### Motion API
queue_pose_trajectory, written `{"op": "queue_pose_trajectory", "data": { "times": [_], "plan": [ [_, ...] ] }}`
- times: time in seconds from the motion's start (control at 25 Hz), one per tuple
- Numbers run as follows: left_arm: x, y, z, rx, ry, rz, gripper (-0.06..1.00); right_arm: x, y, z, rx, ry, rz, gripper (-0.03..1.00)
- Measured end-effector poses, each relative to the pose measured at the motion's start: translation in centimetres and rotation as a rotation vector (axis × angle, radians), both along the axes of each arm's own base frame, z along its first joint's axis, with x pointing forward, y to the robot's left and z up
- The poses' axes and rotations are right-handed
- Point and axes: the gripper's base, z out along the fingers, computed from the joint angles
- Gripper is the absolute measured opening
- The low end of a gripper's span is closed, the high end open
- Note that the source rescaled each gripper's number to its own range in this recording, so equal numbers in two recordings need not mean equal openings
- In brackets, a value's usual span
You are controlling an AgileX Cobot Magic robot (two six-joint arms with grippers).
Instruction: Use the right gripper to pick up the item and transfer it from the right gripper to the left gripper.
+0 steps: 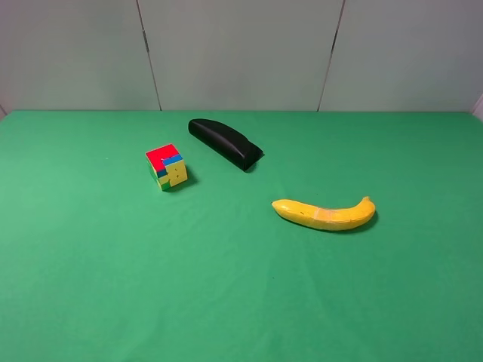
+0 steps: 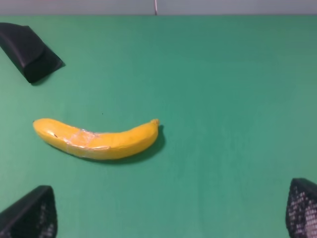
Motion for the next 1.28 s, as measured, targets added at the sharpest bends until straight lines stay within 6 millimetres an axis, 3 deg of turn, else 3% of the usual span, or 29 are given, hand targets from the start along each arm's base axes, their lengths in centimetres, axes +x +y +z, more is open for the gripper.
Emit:
{"op": "queue_pose_trajectory", "data": {
  "times": [0.8, 0.96, 1.28],
  "plan": [
    [0.0, 0.0, 0.0, 0.0, 0.0, 0.0, 1.0, 0.0, 0.0, 0.0, 0.0, 0.0, 0.0, 1.0],
    [0.0, 0.0, 0.0, 0.0, 0.0, 0.0, 1.0, 0.9, 0.3, 0.2, -0.005, 0.057, 0.005, 1.0],
    [0.0, 0.0, 0.0, 0.0, 0.0, 0.0, 1.0, 4.5, 1.2, 4.2, -0.085, 0.177, 0.043, 1.0]
  ]
}}
